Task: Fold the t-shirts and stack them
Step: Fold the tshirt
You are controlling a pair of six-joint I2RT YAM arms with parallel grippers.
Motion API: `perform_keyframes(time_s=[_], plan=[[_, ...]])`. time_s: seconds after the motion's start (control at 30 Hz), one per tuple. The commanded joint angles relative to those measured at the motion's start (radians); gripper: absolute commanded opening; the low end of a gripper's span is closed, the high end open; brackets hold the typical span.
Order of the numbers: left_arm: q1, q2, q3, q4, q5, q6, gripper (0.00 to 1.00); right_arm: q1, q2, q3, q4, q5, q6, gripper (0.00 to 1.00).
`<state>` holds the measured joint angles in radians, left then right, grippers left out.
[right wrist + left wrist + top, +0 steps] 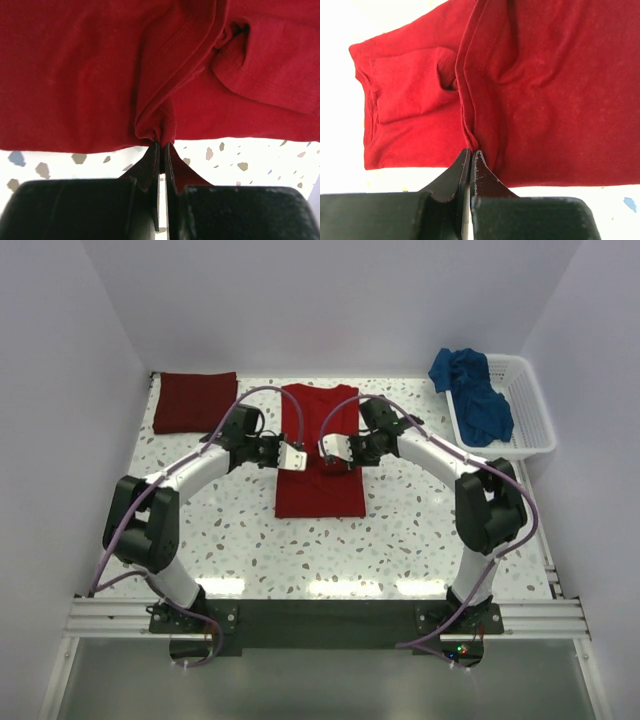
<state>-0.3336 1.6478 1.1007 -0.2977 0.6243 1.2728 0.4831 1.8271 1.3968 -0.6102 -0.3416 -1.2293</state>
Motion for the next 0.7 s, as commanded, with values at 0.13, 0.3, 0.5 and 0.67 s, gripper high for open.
perform_keyframes(time_s=[0.13, 0.3, 0.5, 0.67], plan=[[0.03, 0.095, 0.088, 0.103, 0.022, 0.057, 0.0, -0.032, 0.076, 0.085, 0.078, -0.034, -0.047, 0.0], [0.039, 0.165, 0.114, 0.13, 0.005, 0.06, 0.0, -0.047, 0.124, 0.117, 0.079, -0.031, -0.039, 0.0], [0.051, 0.227, 0.114, 0.183, -0.014, 0.053, 0.0, -0.054, 0.173, 0.123, 0.098, -0.011, -0.026, 0.0], [0.051, 0.265, 0.133, 0.215, -0.021, 0.033, 0.04, -0.057, 0.195, 0.125, 0.109, 0.012, -0.025, 0.0]])
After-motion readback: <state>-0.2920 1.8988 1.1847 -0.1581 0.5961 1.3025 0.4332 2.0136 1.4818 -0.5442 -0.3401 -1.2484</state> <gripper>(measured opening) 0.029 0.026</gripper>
